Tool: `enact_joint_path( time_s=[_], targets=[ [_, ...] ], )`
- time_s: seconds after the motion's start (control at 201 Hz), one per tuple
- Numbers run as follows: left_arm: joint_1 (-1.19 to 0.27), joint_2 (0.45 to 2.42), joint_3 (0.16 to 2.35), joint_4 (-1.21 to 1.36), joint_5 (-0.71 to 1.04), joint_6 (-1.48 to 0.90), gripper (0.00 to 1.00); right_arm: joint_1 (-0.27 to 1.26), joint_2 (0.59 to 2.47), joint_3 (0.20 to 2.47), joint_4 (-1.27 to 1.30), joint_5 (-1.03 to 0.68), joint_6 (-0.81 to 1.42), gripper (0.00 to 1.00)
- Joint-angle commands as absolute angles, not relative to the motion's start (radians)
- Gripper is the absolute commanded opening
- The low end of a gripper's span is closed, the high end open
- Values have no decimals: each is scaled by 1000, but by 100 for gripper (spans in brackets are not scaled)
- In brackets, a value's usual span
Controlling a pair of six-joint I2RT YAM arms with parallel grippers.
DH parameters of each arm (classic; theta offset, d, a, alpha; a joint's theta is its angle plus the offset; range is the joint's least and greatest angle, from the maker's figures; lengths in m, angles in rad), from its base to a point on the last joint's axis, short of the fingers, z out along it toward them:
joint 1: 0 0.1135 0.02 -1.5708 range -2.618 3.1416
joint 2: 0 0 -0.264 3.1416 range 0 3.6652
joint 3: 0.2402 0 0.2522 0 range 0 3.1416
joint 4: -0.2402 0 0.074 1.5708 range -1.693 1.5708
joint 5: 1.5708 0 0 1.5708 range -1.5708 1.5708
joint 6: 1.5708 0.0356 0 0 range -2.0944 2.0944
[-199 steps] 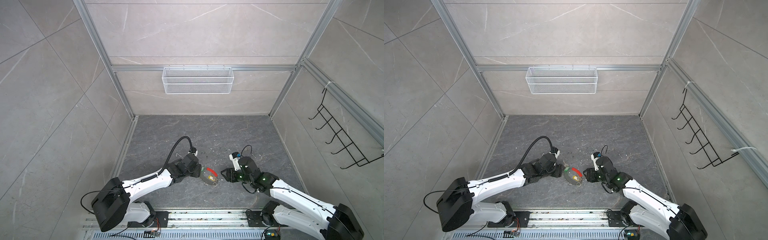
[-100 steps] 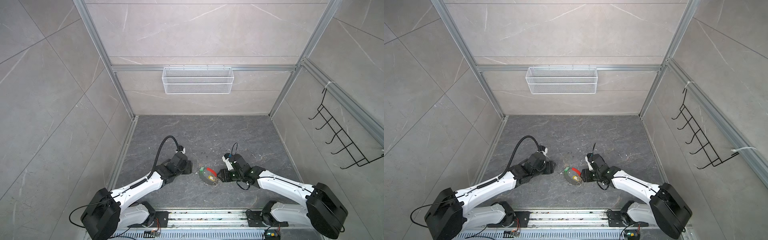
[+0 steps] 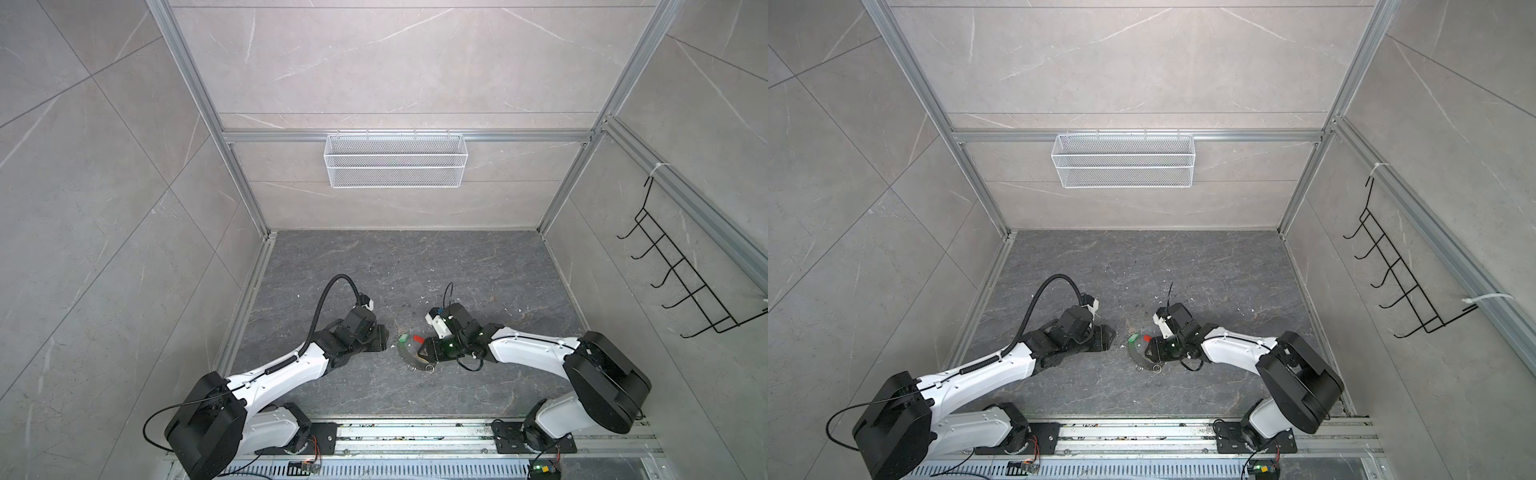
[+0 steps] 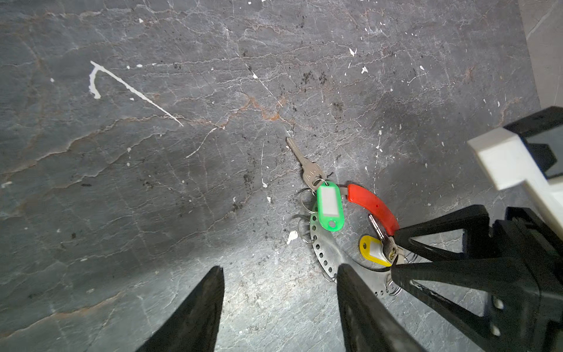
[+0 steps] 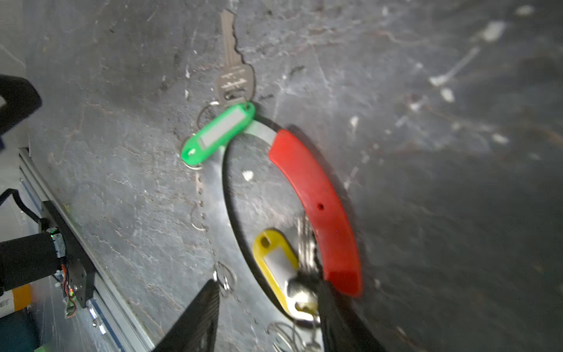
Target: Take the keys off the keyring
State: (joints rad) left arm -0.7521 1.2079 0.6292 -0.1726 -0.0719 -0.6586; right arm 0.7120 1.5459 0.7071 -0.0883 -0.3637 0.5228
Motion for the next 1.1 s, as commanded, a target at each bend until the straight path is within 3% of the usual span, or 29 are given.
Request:
enact_joint_path(
  time_s=[0.0,0.244,0.473,0.757,1.096],
  targets=[
    [-749,1173,634,-170,-60,-668,62,729,1637,799,-9,-450,499,55],
    [-750,1096,629,-219,-93,-667,62,762,1782,960,94,-579,531,54],
    [-748,1056,638,-267,-121,-651,63,764,1649,974,-151,-343,407,54],
    [-748,1051,678,-315,-152,-624,63,856,1685,945,-231,-334,384,59],
    [-746,957,694,-369,-197,-609,63,898,1708,955,-251,-177,385,63]
  ],
)
